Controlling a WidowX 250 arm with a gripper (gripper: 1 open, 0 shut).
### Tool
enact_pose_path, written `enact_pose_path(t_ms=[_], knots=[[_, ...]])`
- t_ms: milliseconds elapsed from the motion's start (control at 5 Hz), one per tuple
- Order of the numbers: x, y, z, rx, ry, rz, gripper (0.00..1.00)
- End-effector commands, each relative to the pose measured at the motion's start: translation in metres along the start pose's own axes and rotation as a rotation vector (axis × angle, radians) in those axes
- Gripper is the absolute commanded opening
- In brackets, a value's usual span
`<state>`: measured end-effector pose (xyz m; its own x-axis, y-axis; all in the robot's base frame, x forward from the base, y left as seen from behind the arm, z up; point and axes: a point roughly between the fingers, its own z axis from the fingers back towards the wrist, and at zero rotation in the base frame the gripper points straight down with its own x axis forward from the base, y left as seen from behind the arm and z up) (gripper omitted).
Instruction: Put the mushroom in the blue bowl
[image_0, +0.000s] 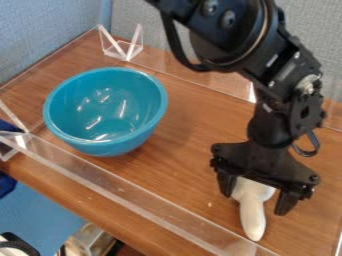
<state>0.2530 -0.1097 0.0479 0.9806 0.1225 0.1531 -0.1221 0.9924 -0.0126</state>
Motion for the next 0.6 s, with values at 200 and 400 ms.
enact_pose_path(t_ms=[200,400], knots=[[-0.0002,-0.0069,0.0083,0.010,-0.034,-0.010,1.00],[-0.0011,-0.0086,0.0103,0.007,-0.039,-0.007,1.00]])
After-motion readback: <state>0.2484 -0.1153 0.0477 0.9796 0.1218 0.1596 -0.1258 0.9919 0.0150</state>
